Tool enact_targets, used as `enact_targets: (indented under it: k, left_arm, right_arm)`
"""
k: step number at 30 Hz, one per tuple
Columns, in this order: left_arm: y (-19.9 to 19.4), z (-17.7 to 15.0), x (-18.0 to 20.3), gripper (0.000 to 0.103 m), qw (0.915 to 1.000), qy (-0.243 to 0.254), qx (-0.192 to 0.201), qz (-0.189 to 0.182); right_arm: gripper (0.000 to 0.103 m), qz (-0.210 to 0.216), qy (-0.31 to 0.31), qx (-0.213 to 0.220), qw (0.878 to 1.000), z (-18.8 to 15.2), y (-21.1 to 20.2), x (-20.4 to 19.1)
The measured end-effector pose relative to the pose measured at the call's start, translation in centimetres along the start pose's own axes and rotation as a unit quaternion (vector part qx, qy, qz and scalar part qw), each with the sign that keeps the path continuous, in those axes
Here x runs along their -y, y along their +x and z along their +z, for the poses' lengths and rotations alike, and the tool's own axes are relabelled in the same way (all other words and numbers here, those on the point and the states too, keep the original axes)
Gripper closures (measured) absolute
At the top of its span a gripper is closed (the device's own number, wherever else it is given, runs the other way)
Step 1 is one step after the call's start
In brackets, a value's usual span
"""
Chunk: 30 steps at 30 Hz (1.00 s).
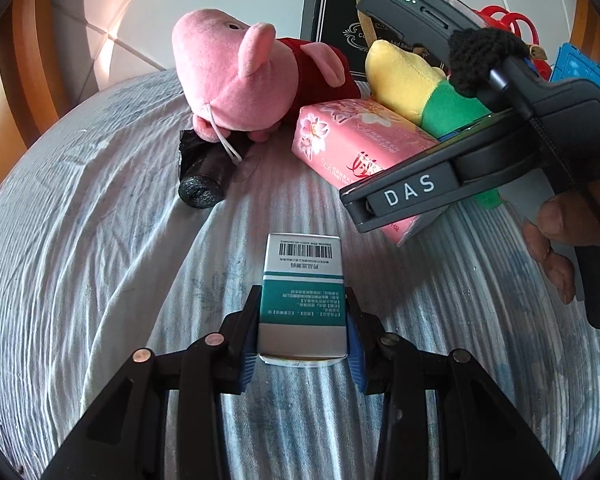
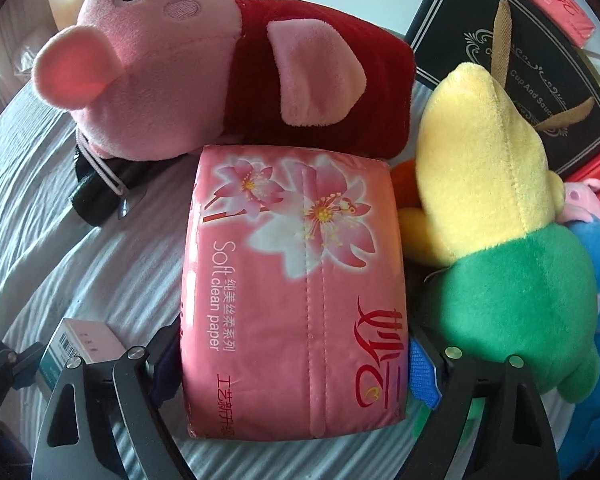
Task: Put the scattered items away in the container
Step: 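Grasp the pink tissue pack with the right tool and lift it, then carry the medicine box in the left tool while the right tool carries the tissue pack to the blue crate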
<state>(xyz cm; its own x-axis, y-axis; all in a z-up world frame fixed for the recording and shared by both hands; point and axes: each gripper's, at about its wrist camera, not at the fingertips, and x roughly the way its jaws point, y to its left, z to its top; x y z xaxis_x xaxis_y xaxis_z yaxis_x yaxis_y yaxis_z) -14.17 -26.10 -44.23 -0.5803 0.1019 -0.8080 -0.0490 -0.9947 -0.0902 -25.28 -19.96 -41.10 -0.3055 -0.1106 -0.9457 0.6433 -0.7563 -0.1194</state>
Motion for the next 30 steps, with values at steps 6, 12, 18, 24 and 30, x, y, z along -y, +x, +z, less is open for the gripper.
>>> enact_targets:
  k: [6, 12, 18, 24, 30]
  left_arm:
    - [-0.9, -1.0, 0.6, 0.067, 0.9995, 0.011, -0.015, 0.026]
    - [-3.2, -2.0, 1.3, 0.067, 0.9988, 0.02, -0.015, 0.041]
    - [-6.5, -2.0, 2.2, 0.067, 0.9985, 0.019, -0.003, 0.052]
    - [-10.0, -0.6, 3.8, 0.067, 0.998, 0.027, 0.016, 0.055]
    - [-13.4, 1.2, 5.2, 0.067, 0.9966, 0.029, 0.04, 0.066]
  right_arm:
    - [0.014, 0.018, 0.027, -0.01, 0.999, -3.1, -1.8, 0.6]
    - [0.014, 0.027, 0.057, -0.005, 0.998, -6.4, -5.1, 2.4]
    - [0.014, 0.027, 0.08, -0.002, 0.996, -10.1, -8.3, 3.2]
    - [0.014, 0.032, 0.09, 0.016, 0.995, -13.1, -11.4, 4.0]
    - [0.014, 0.031, 0.093, 0.055, 0.994, -13.0, -16.1, 4.6]
